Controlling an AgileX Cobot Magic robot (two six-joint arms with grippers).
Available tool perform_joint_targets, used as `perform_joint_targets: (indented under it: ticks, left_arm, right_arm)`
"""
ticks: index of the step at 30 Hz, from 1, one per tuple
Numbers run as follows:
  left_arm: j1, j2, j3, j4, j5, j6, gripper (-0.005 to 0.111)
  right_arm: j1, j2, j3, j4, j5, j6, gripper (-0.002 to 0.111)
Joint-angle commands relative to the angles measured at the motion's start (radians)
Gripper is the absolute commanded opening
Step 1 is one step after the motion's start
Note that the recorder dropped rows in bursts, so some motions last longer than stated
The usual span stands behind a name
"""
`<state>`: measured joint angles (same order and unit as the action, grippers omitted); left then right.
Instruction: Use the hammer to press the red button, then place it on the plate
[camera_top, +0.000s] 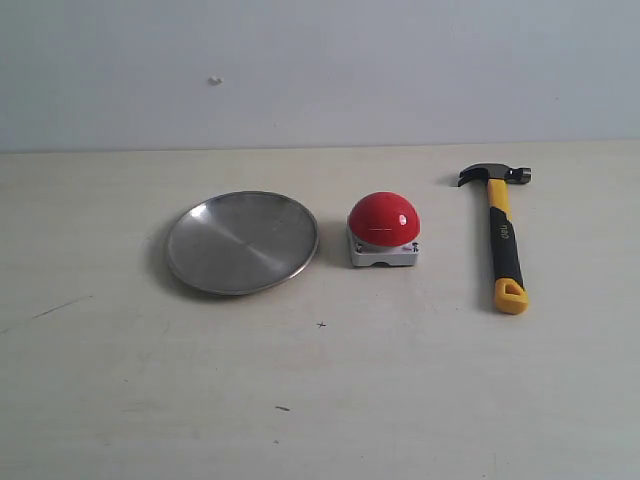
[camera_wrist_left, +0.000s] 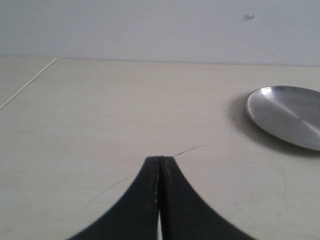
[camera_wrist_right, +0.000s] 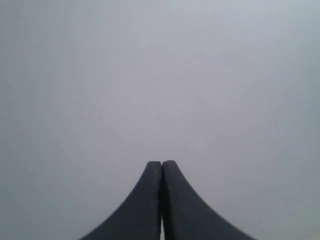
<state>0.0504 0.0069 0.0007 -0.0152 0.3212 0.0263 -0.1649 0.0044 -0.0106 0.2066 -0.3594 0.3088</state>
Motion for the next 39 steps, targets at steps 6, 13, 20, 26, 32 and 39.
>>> perform_joint_targets:
  ticks: [6, 13, 20, 26, 32, 39]
  left_arm:
    - [0.001, -0.007, -0.001, 0.002, -0.003, -0.005, 0.0]
    - [0.001, -0.007, -0.001, 0.002, -0.003, -0.005, 0.0]
    - [0.001, -0.007, -0.001, 0.002, -0.003, -0.005, 0.0]
    - [0.001, -0.007, -0.001, 0.002, -0.003, -0.005, 0.0]
    - [0.001, -0.007, -0.001, 0.002, -0.003, -0.005, 0.0]
    - [0.001, -0.007, -0.001, 0.002, -0.003, -0.005, 0.0]
  right_arm:
    - [-0.006, 0.381, -0.398, -0.172, 0.11, 0.041, 0.0]
    - [-0.006, 1.103, -0.926, -0.182, 0.514, -0.068, 0.0]
    - [-0.004, 1.697, -1.508, -0.184, 1.137, -0.145, 0.0]
    - [0.017, 2.032, -1.859, -0.19, 1.48, -0.183, 0.0]
    - [0.048, 2.236, -2.067, -0.207, 1.54, -0.183, 0.0]
    - [0.048, 2.414, -2.223, -0.159, 1.58, -0.213, 0.005]
